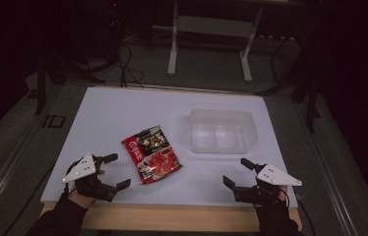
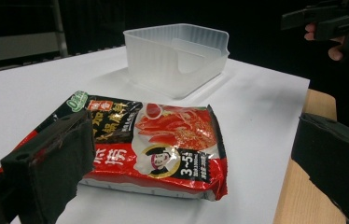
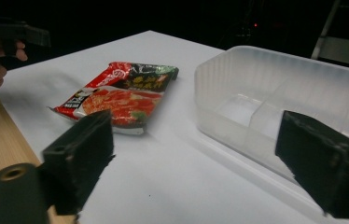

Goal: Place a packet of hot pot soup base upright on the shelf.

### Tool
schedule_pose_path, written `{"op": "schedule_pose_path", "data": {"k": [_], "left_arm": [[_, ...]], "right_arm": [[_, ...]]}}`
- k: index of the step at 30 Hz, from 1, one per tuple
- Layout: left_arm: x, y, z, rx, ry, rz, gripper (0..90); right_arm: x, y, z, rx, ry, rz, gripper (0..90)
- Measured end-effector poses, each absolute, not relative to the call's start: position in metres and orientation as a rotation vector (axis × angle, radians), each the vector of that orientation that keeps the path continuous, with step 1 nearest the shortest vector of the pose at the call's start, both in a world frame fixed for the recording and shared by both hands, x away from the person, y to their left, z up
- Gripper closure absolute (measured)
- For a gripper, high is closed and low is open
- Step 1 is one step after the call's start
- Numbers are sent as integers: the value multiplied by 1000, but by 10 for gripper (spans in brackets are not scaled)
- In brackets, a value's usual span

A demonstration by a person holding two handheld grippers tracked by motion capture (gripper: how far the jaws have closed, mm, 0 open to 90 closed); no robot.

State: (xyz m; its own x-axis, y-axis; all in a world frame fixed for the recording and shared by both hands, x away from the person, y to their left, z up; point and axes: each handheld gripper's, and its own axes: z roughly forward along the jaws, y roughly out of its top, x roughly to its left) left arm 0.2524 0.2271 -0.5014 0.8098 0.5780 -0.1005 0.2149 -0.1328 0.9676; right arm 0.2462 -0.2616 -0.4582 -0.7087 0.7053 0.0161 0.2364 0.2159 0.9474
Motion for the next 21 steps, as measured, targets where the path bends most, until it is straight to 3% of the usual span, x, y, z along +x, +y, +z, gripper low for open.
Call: {"op": "schedule_pose_path", "data": {"k": [12, 16, 21], "left_arm": [[252, 221, -500, 1751, 598, 239, 4], [250, 219, -496, 1785, 622, 249, 4], [247, 217, -488, 1821, 589, 253, 4]], "right_arm": [[246, -257, -458, 846, 2133, 1420, 199], [244, -255, -456, 809, 2125, 1409, 128], [237, -250, -449, 726, 2108, 1422, 106]]}}
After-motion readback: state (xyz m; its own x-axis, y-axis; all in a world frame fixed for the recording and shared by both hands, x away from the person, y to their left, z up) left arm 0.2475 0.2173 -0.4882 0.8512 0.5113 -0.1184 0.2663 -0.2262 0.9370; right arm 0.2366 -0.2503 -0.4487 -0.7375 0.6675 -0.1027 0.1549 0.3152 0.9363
